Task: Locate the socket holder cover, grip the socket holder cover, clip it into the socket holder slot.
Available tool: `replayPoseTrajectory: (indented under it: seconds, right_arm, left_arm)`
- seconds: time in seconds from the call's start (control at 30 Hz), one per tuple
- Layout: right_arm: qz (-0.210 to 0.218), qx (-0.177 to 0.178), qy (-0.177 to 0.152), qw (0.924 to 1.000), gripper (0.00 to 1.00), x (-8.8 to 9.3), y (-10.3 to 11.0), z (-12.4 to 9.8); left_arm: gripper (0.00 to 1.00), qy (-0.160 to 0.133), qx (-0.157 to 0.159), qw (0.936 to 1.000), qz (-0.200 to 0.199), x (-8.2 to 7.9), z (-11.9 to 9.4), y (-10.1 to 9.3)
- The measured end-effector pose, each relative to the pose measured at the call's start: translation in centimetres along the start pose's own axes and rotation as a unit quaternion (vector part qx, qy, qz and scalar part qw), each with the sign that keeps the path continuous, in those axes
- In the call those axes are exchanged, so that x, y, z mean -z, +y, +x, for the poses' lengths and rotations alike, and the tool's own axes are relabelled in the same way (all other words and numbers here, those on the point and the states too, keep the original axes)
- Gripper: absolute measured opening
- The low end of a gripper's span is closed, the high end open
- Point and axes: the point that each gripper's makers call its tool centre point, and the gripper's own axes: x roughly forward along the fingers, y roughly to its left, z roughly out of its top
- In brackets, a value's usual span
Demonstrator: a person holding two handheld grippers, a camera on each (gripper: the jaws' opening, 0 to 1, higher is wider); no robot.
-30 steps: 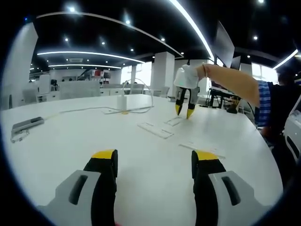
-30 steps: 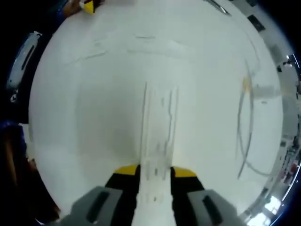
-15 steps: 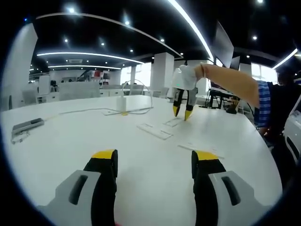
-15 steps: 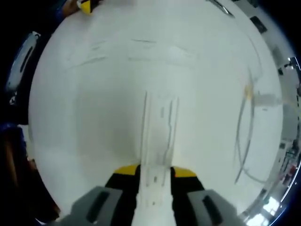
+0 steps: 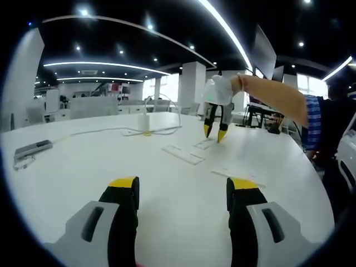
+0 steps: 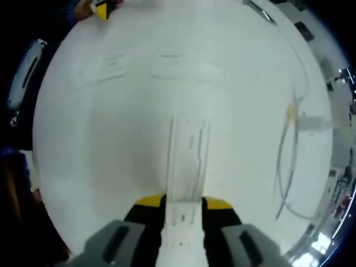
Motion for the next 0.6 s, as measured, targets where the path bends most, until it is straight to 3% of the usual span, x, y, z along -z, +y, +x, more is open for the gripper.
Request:
replayPoseTrajectory:
  seconds: [0.17,0.27,0.33,0.4,0.43,0.47,0.53,0.6]
  right_arm:
    - [0.006,0.009,-0.019,0.9997,0.27,-0.2,0.0,-0.5]
    - [0.021,0.026,-0.062,0.9975,0.28,-0.7,-0.2,-1.4]
    - [0.037,0.055,-0.112,0.9915,0.27,-1.0,-0.6,-2.8]
    - [0.05,0.096,-0.161,0.981,0.27,-0.9,-1.3,-4.1]
    - [0.052,0.102,-0.167,0.9793,0.27,-0.9,-1.3,-4.3]
    - [0.057,0.144,-0.204,0.9668,0.27,-0.8,-1.9,-5.4]
    - [0.073,0.197,-0.24,0.9479,0.27,-0.2,-2.6,-6.5]
    - [0.107,0.224,-0.269,0.9304,0.25,0.7,-2.6,-7.1]
  left_arm:
    - [0.63,0.001,-0.002,1.0,0.001,0.1,0.0,0.2]
    - [0.63,0.0,-0.002,1.0,0.001,0.0,0.0,0.2]
    - [0.63,0.0,-0.003,1.0,0.002,0.0,-0.1,0.2]
    - [0.63,-0.002,-0.004,1.0,0.001,-0.1,-0.1,0.3]
    - [0.63,-0.002,-0.004,1.0,0.001,-0.1,-0.1,0.3]
    - [0.63,-0.004,-0.004,1.0,0.001,-0.2,-0.1,0.3]
    - [0.63,-0.005,-0.002,1.0,0.001,-0.2,-0.1,0.2]
    - [0.64,-0.005,-0.002,1.0,0.001,-0.2,-0.2,0.1]
